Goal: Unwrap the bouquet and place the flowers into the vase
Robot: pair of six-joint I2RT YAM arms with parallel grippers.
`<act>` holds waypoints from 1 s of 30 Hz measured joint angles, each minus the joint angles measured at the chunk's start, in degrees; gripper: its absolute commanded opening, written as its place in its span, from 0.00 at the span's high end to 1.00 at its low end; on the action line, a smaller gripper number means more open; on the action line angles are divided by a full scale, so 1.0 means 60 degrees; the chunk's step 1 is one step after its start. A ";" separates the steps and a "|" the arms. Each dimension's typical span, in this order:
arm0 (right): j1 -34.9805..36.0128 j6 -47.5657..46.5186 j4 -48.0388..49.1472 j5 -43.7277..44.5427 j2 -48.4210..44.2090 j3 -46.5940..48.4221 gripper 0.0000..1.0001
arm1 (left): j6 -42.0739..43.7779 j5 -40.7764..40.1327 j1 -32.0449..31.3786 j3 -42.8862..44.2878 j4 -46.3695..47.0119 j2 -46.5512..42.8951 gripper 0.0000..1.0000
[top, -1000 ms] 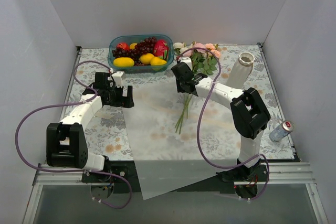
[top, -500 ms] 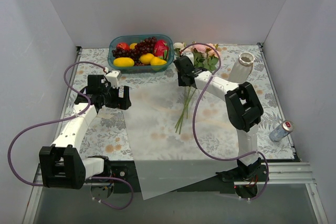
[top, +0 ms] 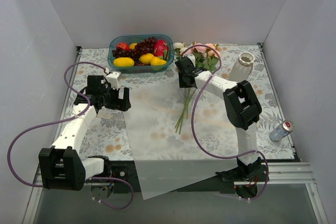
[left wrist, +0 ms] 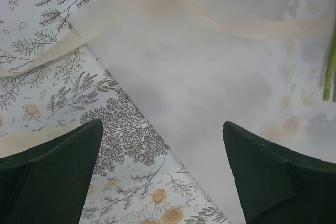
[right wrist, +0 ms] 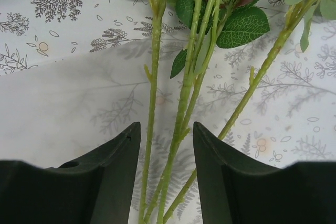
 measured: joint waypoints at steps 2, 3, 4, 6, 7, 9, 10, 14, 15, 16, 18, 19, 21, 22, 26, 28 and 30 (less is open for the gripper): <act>-0.0025 0.0004 -0.0015 0.0000 0.0000 -0.0007 0.48 | 0.0018 0.0004 0.0000 -0.0004 0.0000 0.0000 0.02; -0.0036 0.0004 -0.0007 0.0000 0.0000 -0.0007 0.50 | 0.0029 0.0007 0.0000 -0.0018 0.0004 -0.0004 0.02; -0.0055 0.0004 0.0000 -0.0004 0.0000 -0.0007 0.51 | 0.0047 0.0007 0.0004 -0.0025 -0.0004 -0.0004 0.02; -0.0080 0.0007 -0.0018 -0.0033 0.0000 -0.0007 0.55 | 0.0062 0.0011 0.0004 -0.0047 0.0000 -0.0004 0.02; -0.0084 0.0015 -0.0015 -0.0047 0.0000 -0.0007 0.55 | 0.0076 0.0018 0.0004 -0.0058 0.0000 -0.0007 0.02; -0.0091 0.0011 0.0004 -0.0076 0.0000 -0.0007 0.58 | 0.0095 0.0026 0.0000 -0.0062 -0.0015 -0.0007 0.02; -0.0091 0.0015 0.0000 -0.0095 0.0004 -0.0007 0.59 | 0.0102 0.0029 0.0004 -0.0062 -0.0022 -0.0011 0.02; -0.0117 0.0007 -0.0029 -0.0149 0.0040 0.0040 0.60 | 0.0160 0.0040 0.0000 -0.0062 -0.0066 -0.0011 0.02; -0.0127 0.0007 -0.0044 -0.0186 0.0076 0.0076 0.60 | 0.0160 0.0051 0.0004 -0.0062 -0.0080 -0.0011 0.02; -0.0142 0.0011 -0.0044 -0.0222 0.0146 0.0142 0.61 | 0.0164 0.0066 0.0004 -0.0062 -0.0098 -0.0015 0.02; -0.0178 0.0007 -0.0087 -0.0262 0.0277 0.0255 0.61 | 0.0178 0.0087 0.0000 -0.0062 -0.0153 -0.0026 0.02; -0.0204 0.0011 -0.0124 -0.0277 0.0353 0.0335 0.61 | 0.0193 0.0102 0.0004 -0.0062 -0.0182 -0.0040 0.02; -0.0226 0.0011 -0.0149 -0.0291 0.0455 0.0419 0.61 | 0.0226 0.0113 0.0004 -0.0062 -0.0211 -0.0084 0.02; -0.0237 0.0011 -0.0164 -0.0295 0.0477 0.0433 0.60 | 0.0233 0.0117 0.0004 -0.0062 -0.0222 -0.0120 0.02; -0.0270 0.0011 -0.0219 -0.0317 0.0488 0.0441 0.57 | 0.0302 0.0142 0.0004 -0.0062 -0.0226 -0.0262 0.02; -0.0280 0.0007 -0.0211 -0.0317 0.0488 0.0437 0.57 | 0.0317 0.0149 0.0004 -0.0062 -0.0222 -0.0291 0.02; -0.0284 0.0007 -0.0211 -0.0313 0.0484 0.0437 0.57 | 0.0335 0.0168 0.0004 -0.0062 -0.0229 -0.0291 0.02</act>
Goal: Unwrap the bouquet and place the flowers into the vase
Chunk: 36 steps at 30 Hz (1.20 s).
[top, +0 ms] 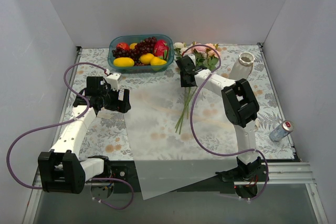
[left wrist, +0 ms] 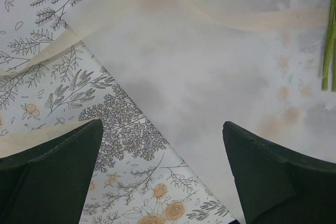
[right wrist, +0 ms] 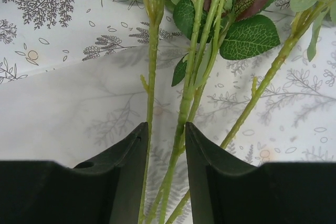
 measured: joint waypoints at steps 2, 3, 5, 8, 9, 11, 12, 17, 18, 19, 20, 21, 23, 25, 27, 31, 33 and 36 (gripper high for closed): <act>0.0000 -0.0004 -0.0022 -0.0004 0.0000 0.0000 0.58 | 0.0004 0.0015 -0.0004 0.0000 -0.0015 0.0000 0.02; 0.0000 -0.0004 -0.0029 -0.0004 0.0000 0.0000 0.58 | 0.0004 0.0015 0.0000 0.0000 -0.0018 0.0000 0.02; -0.0011 0.0000 -0.0044 -0.0007 0.0000 0.0000 0.59 | 0.0015 0.0018 0.0000 0.0000 -0.0018 0.0000 0.02; -0.0022 -0.0007 -0.0080 -0.0007 0.0004 0.0000 0.66 | 0.0069 0.0040 0.0000 -0.0004 -0.0018 -0.0022 0.02; -0.0029 -0.0018 -0.0098 -0.0007 0.0004 0.0000 0.71 | 0.0076 0.0047 0.0000 -0.0018 -0.0015 -0.0051 0.02; -0.0047 -0.0047 -0.0149 0.0000 0.0000 0.0000 0.75 | 0.0098 0.0051 0.0000 -0.0066 -0.0025 -0.0124 0.02; -0.0058 -0.0044 -0.0171 0.0000 0.0000 0.0000 0.77 | 0.0109 0.0051 0.0000 -0.0073 -0.0044 -0.0138 0.02; -0.0142 -0.0040 -0.0270 -0.0004 0.0004 0.0000 0.78 | 0.0149 0.0051 0.0000 -0.0073 -0.0120 -0.0160 0.02; -0.0157 -0.0040 -0.0277 -0.0007 0.0004 0.0000 0.73 | 0.0160 0.0055 0.0000 -0.0073 -0.0149 -0.0178 0.02; -0.0164 -0.0040 -0.0295 -0.0007 0.0004 0.0000 0.65 | 0.0182 0.0055 0.0000 -0.0073 -0.0178 -0.0208 0.02; -0.0164 -0.0040 -0.0328 0.0000 0.0004 0.0007 0.55 | 0.0189 0.0055 0.0000 -0.0073 -0.0193 -0.0240 0.02; -0.0171 -0.0011 -0.0415 0.0040 0.0004 0.0026 0.44 | 0.0215 0.0062 0.0000 -0.0073 -0.0208 -0.0284 0.02; -0.0168 0.0000 -0.0623 0.0153 0.0000 0.0040 0.41 | 0.0251 0.0087 0.0000 -0.0073 -0.0244 -0.0361 0.02; -0.0149 0.0007 -0.0729 0.0310 0.0000 0.0033 0.40 | 0.0273 0.0120 0.0000 -0.0073 -0.0270 -0.0419 0.02; -0.0120 0.0011 -0.0663 0.0390 -0.0055 -0.0058 0.43 | 0.0302 0.0168 0.0000 -0.0073 -0.0273 -0.0463 0.02; -0.0113 0.0062 -0.0692 0.0444 -0.0200 -0.0127 0.50 | 0.0324 0.0262 0.0000 -0.0073 -0.0321 -0.0470 0.02; -0.0106 0.0098 -0.0688 0.0430 -0.0211 -0.0127 0.57 | 0.0324 0.0291 0.0000 -0.0073 -0.0346 -0.0484 0.02; -0.0098 0.0175 -0.0670 0.0364 -0.0211 -0.0127 0.61 | 0.0331 0.0302 0.0000 -0.0076 -0.0379 -0.0572 0.02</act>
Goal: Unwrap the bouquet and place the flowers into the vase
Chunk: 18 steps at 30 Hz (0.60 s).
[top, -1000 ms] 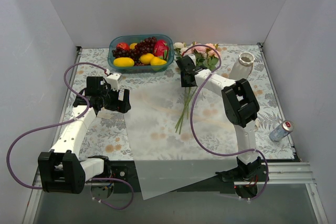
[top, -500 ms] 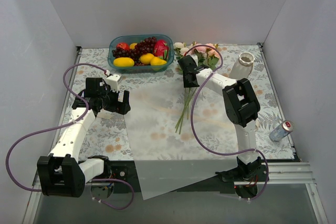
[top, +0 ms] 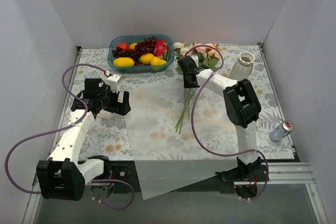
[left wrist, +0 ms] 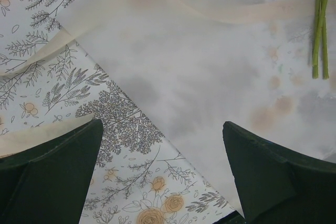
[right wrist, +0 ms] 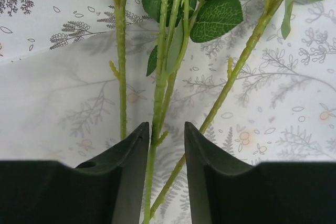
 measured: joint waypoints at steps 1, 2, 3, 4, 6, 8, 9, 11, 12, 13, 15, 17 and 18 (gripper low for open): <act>0.0000 0.0026 0.0011 -0.0033 0.0000 0.0000 0.61 | 0.0000 0.0004 0.0000 -0.0004 0.0000 -0.0044 0.02; 0.0000 0.0044 0.0011 -0.0055 0.0000 0.0000 0.61 | 0.0000 0.0015 0.0000 -0.0004 -0.0004 -0.0087 0.02; 0.0000 0.0055 0.0011 -0.0073 0.0000 0.0000 0.63 | 0.0004 0.0029 0.0000 -0.0004 0.0000 -0.0113 0.02; 0.0000 0.0066 0.0011 -0.0098 0.0000 0.0000 0.64 | 0.0004 0.0036 0.0000 -0.0004 0.0000 -0.0124 0.02; 0.0000 0.0076 0.0011 -0.0146 0.0000 0.0000 0.69 | 0.0022 0.0040 0.0000 -0.0004 -0.0011 -0.0127 0.02; 0.0000 0.0080 0.0007 -0.0211 0.0004 0.0004 0.74 | 0.0029 0.0047 0.0000 -0.0004 -0.0029 -0.0127 0.02; 0.0000 0.0087 0.0007 -0.0240 0.0004 0.0004 0.79 | 0.0029 0.0062 0.0000 -0.0004 -0.0044 -0.0127 0.02; 0.0000 0.0106 0.0007 -0.0273 0.0004 0.0004 0.84 | 0.0033 0.0073 0.0000 -0.0004 -0.0066 -0.0127 0.02; 0.0000 0.0113 0.0007 -0.0273 0.0004 0.0004 0.87 | 0.0040 0.0076 0.0000 -0.0004 -0.0066 -0.0127 0.02; 0.0000 0.0120 0.0007 -0.0273 0.0004 0.0004 0.88 | 0.0055 0.0087 0.0000 -0.0004 -0.0066 -0.0124 0.02; 0.0000 0.0109 0.0011 -0.0280 0.0004 0.0004 0.91 | 0.0066 0.0102 0.0000 -0.0004 -0.0066 -0.0124 0.02; 0.0000 0.0098 0.0015 -0.0280 0.0000 0.0004 0.98 | 0.0066 0.0109 0.0000 -0.0004 -0.0066 -0.0120 0.02; 0.0000 0.0076 0.0022 -0.0280 -0.0004 0.0004 0.99 | 0.0066 0.0117 0.0000 -0.0004 -0.0066 -0.0120 0.02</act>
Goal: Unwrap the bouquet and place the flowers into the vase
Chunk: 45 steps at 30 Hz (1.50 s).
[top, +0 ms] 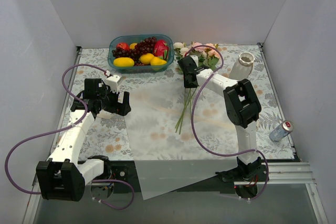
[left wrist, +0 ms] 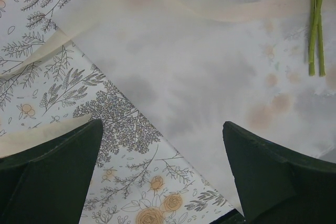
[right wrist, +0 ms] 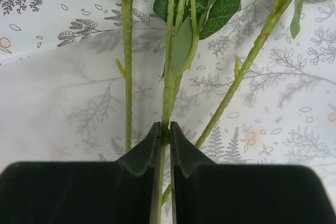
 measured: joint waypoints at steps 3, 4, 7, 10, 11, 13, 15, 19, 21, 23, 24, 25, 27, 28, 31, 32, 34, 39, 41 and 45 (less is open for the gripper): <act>-0.0004 -0.0011 0.0004 -0.0004 -0.0095 0.0000 0.99 | -0.0004 0.0062 0.0000 0.0000 0.0000 0.0004 0.02; -0.0004 -0.0011 0.0004 -0.0018 -0.0175 0.0000 0.99 | -0.0004 0.0091 0.0000 0.0000 0.0000 0.0004 0.02; -0.0007 -0.0029 0.0062 -0.0095 -0.0645 -0.0007 0.99 | -0.0004 0.0135 0.0000 0.0000 -0.0007 0.0036 0.02; -0.0022 -0.0091 0.0372 -0.0248 -0.1585 -0.0182 0.99 | -0.0004 0.0142 0.0000 0.0007 -0.0018 0.0047 0.02; -0.0022 -0.0135 0.0495 -0.0280 -0.1949 -0.0219 0.99 | -0.0004 0.0146 0.0000 0.0022 -0.0040 0.0047 0.02; -0.0033 -0.0240 0.0794 -0.0350 -0.2707 -0.0277 0.99 | -0.0004 0.0149 0.0000 0.0051 -0.0058 0.0058 0.02; -0.0066 -0.0335 0.1078 -0.0423 -0.3406 -0.0295 0.99 | -0.0004 0.0153 0.0000 0.0076 -0.0084 0.0066 0.02; -0.0142 -0.0546 0.1508 -0.0572 -0.4670 -0.0310 0.99 | -0.0007 0.0164 0.0000 0.0189 -0.0146 0.0073 0.02; -0.0178 -0.0623 0.1752 -0.0656 -0.5297 -0.0324 0.99 | -0.0007 0.0168 0.0000 0.0233 -0.0146 0.0073 0.02; -0.0208 -0.0641 0.1861 -0.0787 -0.5730 -0.0339 0.99 | -0.0007 0.0175 0.0000 0.0237 -0.0160 0.0073 0.02; -0.0204 -0.0637 0.2018 -0.0900 -0.6029 -0.0481 0.99 | -0.0007 0.0178 0.0000 0.0237 -0.0175 0.0073 0.02; -0.0204 -0.0601 0.2160 -0.0998 -0.6386 -0.0761 0.99 | -0.0007 0.0197 0.0000 0.0237 -0.0204 0.0073 0.02; -0.0109 -0.0510 0.2481 -0.1144 -0.7209 -0.1665 0.99 | -0.0011 0.0248 0.0000 0.0237 -0.0244 0.0069 0.02; 0.0000 -0.0466 0.2663 -0.1184 -0.7654 -0.2320 0.99 | -0.0015 0.0277 0.0000 0.0237 -0.0251 0.0069 0.02; 0.0444 -0.0273 0.2827 -0.1206 -0.8663 -0.4266 0.99 | -0.0040 0.0372 0.0000 0.0270 -0.0273 0.0069 0.02; 0.0597 -0.0208 0.2852 -0.1195 -0.8859 -0.4943 0.99 | -0.0044 0.0393 0.0000 0.0310 -0.0291 0.0069 0.02; 0.0841 -0.0062 0.2707 -0.1086 -0.9027 -0.6186 0.99 | -0.0051 0.0426 0.0000 0.0412 -0.0299 0.0069 0.02; 0.1184 0.0266 0.1829 -0.0667 -0.9143 -0.8291 0.99 | -0.0055 0.0484 0.0000 0.0663 -0.0302 0.0069 0.02; 0.1235 0.0317 0.1534 -0.0514 -0.9307 -0.8524 0.97 | -0.0066 0.0525 0.0000 0.0685 -0.0302 0.0069 0.02; 0.1242 0.0255 0.1461 -0.0412 -0.9351 -0.8510 0.66 | -0.0080 0.0565 0.0000 0.0685 -0.0328 0.0062 0.02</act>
